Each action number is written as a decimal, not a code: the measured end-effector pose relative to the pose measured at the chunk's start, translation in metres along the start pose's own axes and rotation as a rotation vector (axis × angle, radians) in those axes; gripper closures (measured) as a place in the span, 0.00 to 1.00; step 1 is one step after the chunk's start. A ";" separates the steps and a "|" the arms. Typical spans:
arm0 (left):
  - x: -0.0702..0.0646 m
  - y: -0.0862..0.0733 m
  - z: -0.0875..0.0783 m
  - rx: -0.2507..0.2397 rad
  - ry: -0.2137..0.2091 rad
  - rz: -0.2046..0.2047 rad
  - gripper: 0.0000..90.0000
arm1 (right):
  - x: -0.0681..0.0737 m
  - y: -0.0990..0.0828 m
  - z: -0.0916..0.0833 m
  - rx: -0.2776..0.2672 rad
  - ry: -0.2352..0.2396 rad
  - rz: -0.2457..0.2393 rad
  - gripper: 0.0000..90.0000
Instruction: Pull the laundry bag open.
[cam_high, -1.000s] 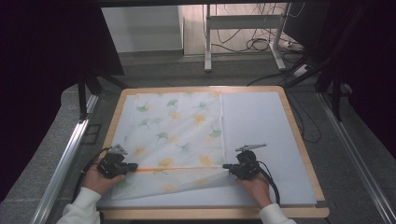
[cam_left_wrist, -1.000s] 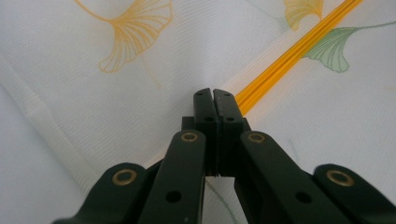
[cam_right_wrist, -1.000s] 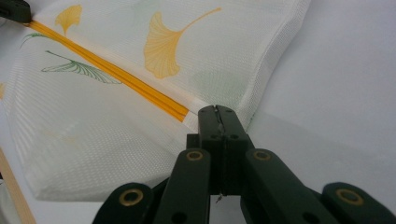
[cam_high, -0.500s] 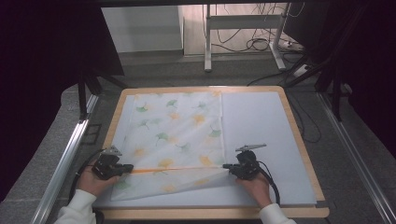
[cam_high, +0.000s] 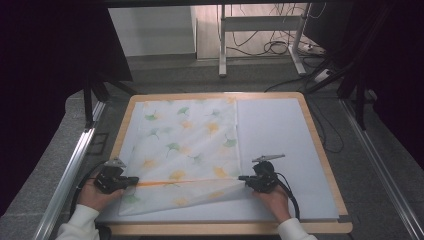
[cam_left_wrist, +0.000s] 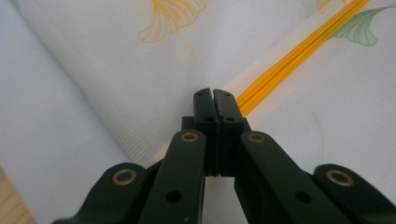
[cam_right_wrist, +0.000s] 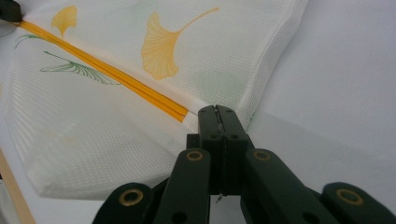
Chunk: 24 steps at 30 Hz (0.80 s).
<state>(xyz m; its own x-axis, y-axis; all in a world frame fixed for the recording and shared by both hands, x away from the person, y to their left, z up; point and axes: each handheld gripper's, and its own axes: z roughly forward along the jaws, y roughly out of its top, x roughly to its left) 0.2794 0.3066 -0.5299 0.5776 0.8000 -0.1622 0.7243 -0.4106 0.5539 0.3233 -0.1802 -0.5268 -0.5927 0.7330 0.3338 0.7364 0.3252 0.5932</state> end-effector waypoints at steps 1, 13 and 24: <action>0.001 -0.001 -0.001 -0.001 -0.001 -0.004 1.00 | 0.000 0.000 0.000 -0.001 -0.001 0.000 1.00; 0.012 -0.012 -0.009 -0.025 -0.003 -0.043 1.00 | 0.000 0.000 0.000 0.000 -0.002 -0.002 1.00; 0.013 -0.013 -0.008 -0.026 -0.001 -0.035 1.00 | 0.000 0.000 0.000 -0.002 -0.002 -0.002 1.00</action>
<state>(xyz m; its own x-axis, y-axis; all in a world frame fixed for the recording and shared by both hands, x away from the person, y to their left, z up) 0.2741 0.3256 -0.5323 0.5524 0.8132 -0.1832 0.7341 -0.3704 0.5692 0.3233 -0.1799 -0.5268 -0.5937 0.7335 0.3310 0.7346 0.3260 0.5951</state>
